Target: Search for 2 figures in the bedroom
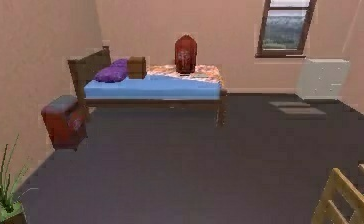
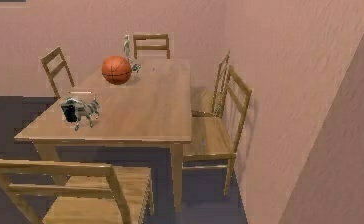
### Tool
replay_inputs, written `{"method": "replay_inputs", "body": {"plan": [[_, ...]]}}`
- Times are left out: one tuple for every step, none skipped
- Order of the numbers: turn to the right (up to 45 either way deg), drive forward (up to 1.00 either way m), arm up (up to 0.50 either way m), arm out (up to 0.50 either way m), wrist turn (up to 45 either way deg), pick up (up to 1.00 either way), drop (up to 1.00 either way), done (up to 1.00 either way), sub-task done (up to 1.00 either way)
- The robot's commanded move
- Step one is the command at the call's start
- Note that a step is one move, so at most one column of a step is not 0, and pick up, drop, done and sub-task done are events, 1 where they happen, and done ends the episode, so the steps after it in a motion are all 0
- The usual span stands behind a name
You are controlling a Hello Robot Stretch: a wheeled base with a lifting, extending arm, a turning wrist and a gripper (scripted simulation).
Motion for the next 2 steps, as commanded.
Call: {"method": "replay_inputs", "body": {"plan": [[0.0, 0.35, 0.0, 0.0, 0.0, 0.0, 0.0, 0.0, 0.0], [33.0, 0.0, 0.0, 0.0, 0.0, 0.0, 0.0, 0.0, 0.0]]}}
